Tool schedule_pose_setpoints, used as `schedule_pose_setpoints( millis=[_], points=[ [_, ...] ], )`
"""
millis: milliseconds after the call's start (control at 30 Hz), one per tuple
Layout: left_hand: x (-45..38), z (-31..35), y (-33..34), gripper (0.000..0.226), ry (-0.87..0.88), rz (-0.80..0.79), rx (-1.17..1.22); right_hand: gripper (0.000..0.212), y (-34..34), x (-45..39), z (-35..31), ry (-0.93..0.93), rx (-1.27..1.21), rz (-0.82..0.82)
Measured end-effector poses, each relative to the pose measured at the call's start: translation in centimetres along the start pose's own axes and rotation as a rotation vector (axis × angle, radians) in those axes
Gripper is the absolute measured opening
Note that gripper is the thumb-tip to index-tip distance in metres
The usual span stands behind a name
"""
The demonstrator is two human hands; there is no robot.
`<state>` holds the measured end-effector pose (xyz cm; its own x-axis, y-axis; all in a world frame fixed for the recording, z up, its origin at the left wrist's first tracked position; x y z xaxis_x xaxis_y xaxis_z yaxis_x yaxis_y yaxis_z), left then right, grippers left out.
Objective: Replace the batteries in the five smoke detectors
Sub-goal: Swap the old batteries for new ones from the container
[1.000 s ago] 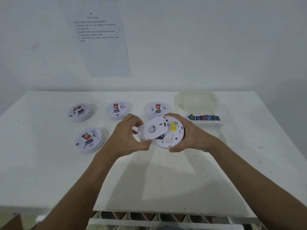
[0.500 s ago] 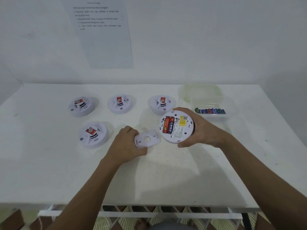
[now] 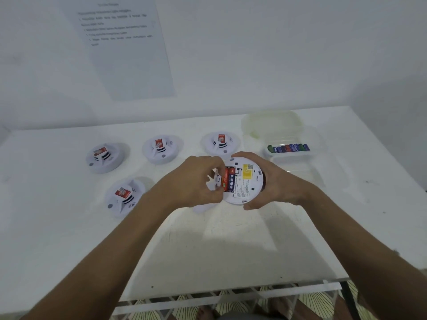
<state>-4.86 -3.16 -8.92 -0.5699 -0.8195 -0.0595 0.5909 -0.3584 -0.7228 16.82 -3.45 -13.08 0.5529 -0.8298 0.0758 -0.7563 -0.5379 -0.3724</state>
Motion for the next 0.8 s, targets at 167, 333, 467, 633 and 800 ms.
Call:
schedule_pose_setpoints(
  millis=[167, 333, 467, 633, 800],
  points=[
    [-2.2, 1.6, 0.8, 0.028, -0.006, -0.011, -0.130, 0.097, -2.1, 0.5, 0.1, -0.018, 0.019, -0.011],
    [-5.0, 3.6, 2.7, 0.028, 0.005, -0.015, -0.201, 0.097, -5.4, 1.9, 0.8, -0.006, 0.035, -0.002],
    [-7.3, 5.1, 4.3, 0.028, 0.025, -0.043, -0.258, 0.098, -8.0, 3.0, 1.8, 0.012, 0.027, 0.000],
    [-8.9, 6.3, 6.4, 0.042, 0.114, -0.006, -0.364, 0.099, -10.8, 4.2, 3.1, 0.022, 0.000, -0.019],
    [-9.9, 7.7, 7.4, 0.040, 0.321, 0.085, -0.360, 0.098, -12.7, 5.0, 4.3, 0.003, -0.068, 0.040]
  ],
)
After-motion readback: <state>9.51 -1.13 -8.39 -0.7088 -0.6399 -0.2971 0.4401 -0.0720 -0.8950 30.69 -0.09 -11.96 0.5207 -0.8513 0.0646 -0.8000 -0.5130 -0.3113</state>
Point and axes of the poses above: each hand's wrist, its own x-axis away from the middle knuckle, its own y-axis out of the palm, z = x × y, the point moved 2 cm from there along -x, towards the middle knuckle, and after that the axes turned 7 degrees about x, right-handed, at the moved point
